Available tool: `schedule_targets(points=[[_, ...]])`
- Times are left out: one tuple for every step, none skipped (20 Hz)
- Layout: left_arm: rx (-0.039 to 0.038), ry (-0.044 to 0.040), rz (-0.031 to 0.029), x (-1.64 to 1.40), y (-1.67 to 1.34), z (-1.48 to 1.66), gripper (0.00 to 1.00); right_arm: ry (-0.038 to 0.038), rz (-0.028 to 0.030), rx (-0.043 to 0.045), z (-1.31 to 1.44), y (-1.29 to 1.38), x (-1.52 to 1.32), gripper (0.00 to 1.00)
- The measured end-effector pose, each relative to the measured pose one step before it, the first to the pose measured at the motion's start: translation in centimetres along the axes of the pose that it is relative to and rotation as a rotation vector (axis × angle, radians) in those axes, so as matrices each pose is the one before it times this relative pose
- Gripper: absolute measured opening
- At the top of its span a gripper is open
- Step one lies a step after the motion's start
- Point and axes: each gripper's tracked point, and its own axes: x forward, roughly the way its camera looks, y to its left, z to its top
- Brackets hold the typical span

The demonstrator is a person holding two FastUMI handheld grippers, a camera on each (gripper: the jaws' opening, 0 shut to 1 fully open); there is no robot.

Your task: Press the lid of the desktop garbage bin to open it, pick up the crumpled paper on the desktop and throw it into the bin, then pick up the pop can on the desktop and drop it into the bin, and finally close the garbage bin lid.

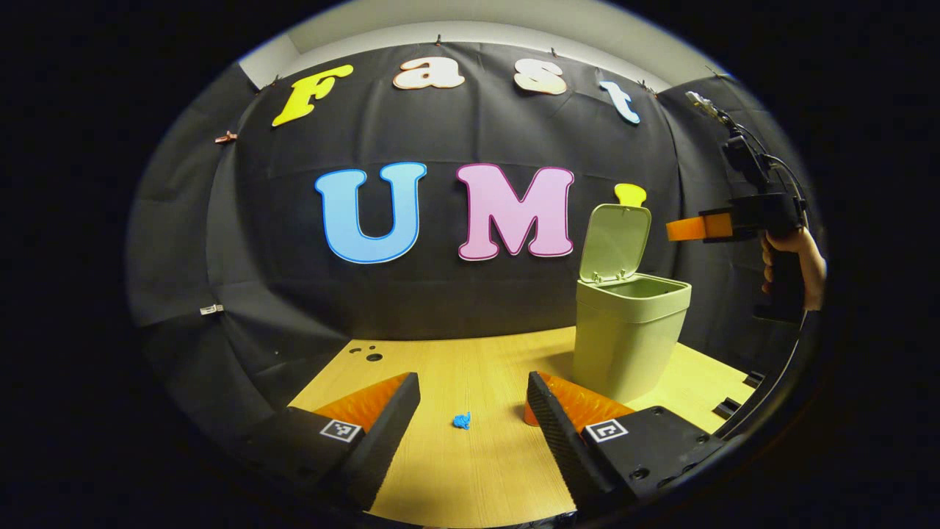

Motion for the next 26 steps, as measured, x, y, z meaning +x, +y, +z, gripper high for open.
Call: schedule_targets(points=[[-0.00105,0.01332,0.00964,-0.200,0.409,-0.359,0.95,0.01069,0.01344,0.00025,-0.498,0.757,-0.123,0.27],[-0.01194,0.00663,-0.00011,-0.236,0.214,-0.042,0.95,0.00773,0.01133,0.00046,-0.203,0.738,-0.334,0.27],[-0.01590,0.00395,-0.00119,-0.219,0.126,0.044,0.95,0.00573,0.00073,-0.00166,-0.327,0.292,-0.051,0.28],[-0.01197,0.00953,0.00047,0.026,0.196,-0.079,0.95,0.00378,0.00728,0.00210,-0.363,0.394,-0.058,0.32],[-0.00522,0.00882,0.00332,0.149,0.161,-0.119,0.95,0.00530,0.01349,0.00567,-0.409,0.664,0.164,0.37],[-0.00188,0.00824,0.00225,0.250,0.161,-0.265,0.95,0.00952,0.01375,0.00442,-0.484,0.519,0.017,0.53],[0.00051,0.00698,0.00291,0.274,0.094,-0.163,0.95,0.00945,0.01271,0.00503,-0.497,0.320,0.331,0.61],[0.00176,0.01511,0.00439,0.370,0.167,-0.328,0.95,0.01303,0.01107,0.00635,-0.558,0.271,0.226,0.82],[-0.00238,0.01130,0.00286,0.439,0.173,-0.261,0.95,0.01030,0.00608,0.00506,-0.330,0.144,0.032,0.92],[-0.00682,0.00749,-0.00068,0.523,0.036,-0.045,0.95,0.00174,0.00208,0.00323,-0.210,-0.035,0.185,0.98],[-0.00776,0.01311,0.00104,0.586,0.042,-0.335,0.95,0.00334,-0.00091,0.00054,-0.315,-0.230,0.147,0.98],[-0.00903,0.01698,0.00601,0.603,0.143,-0.283,0.95,0.00468,-0.00018,0.00066,-0.279,-0.145,0.223,0.98],[-0.01094,0.01436,0.00657,0.547,0.169,-0.405,0.95,0.00367,0.00500,0.00218,-0.274,-0.048,0.176,0.98],[-0.01182,0.01057,0.00759,0.631,0.246,-0.163,0.95,0.00199,0.01134,0.00302,-0.138,0.077,0.222,0.98],[-0.01048,0.01118,0.00716,0.637,0.159,-0.294,0.95,0.00073,0.00066,-0.00017,-0.146,-0.162,0.189,0.98],[-0.00807,0.01493,0.00743,0.762,0.235,-0.266,0.95,0.00140,-0.00162,-0.00178,-0.203,-0.280,0.249,0.98],[-0.00814,0.01593,0.00398,0.778,0.209,-0.305,0.95,0.00380,-0.00248,0.00123,-0.299,-0.265,0.227,0.98],[-0.01228,0.02120,0.00188,0.843,0.219,-0.224,0.95,0.00764,0.00199,0.00505,-0.364,-0.062,0.166,0.98],[-0.01762,0.01701,-0.00145,0.874,0.194,-0.190,0.95,0.00733,0.00569,0.00671,-0.300,0.002,0.135,0.98],[-0.01785,0.01348,0.00132,0.838,0.283,0.011,0.95,0.00712,0.00519,0.00267,-0.359,-0.004,0.128,0.98],[-0.01120,0.01170,0.00541,0.862,0.260,-0.007,0.96,0.00614,0.00002,-0.00162,-0.392,-0.141,0.062,0.98],[-0.00312,0.01154,0.00514,0.933,0.280,0.076,0.96,0.00680,-0.00005,-0.00212,-0.419,-0.138,0.073,0.98],[0.00075,0.01056,0.00305,0.909,0.174,0.050,0.96,0.00927,0.00054,-0.00070,-0.388,-0.138,0.142,0.98],[0.00389,0.01108,0.00304,0.965,0.186,-0.016,0.95,0.01172,0.00030,0.00179,-0.467,-0.106,0.131,0.98],[0.00307,0.01522,0.00293,0.955,0.238,-0.327,0.96,0.01175,0.00411,0.00490,-0.481,-0.030,0.113,0.98],[0.00162,0.01390,0.00124,0.884,0.159,-0.311,0.96,0.00935,0.00286,0.00271,-0.364,0.043,0.175,0.98]])
